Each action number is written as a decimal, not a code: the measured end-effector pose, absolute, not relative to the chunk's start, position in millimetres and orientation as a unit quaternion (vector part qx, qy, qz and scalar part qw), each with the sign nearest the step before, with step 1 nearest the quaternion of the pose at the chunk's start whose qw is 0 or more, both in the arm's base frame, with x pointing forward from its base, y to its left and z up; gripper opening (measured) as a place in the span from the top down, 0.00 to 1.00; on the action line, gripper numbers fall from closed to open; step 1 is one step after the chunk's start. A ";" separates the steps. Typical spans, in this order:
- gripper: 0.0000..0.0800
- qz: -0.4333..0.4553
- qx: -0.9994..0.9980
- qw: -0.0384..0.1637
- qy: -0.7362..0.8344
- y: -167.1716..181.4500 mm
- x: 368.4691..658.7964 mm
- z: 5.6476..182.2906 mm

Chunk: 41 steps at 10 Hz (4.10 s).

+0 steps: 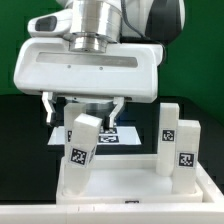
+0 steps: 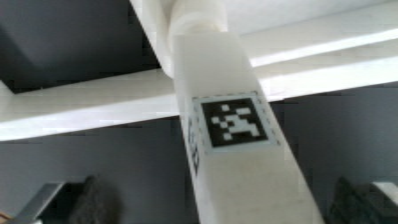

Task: Assemble desk

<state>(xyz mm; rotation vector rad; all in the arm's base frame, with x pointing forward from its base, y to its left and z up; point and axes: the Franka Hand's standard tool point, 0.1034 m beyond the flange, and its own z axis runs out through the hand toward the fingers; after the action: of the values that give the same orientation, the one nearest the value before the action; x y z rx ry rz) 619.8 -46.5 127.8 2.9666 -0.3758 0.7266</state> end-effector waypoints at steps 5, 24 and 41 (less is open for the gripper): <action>0.19 0.053 0.988 -0.018 -0.146 -45.2 630.9 125.8; 0.32 0.020 0.803 -0.043 -0.594 -51.5 628.6 116.3; 0.64 0.044 0.968 -0.015 -0.245 -60.3 629.7 116.4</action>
Offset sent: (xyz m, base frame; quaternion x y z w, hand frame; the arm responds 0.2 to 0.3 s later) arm 0.0116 -0.0108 -0.0059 0.0123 -0.1333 0.0045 0.9910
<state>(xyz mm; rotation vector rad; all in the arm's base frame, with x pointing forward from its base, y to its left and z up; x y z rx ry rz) 629.7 -60.3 116.4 3.0718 -0.7774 0.1387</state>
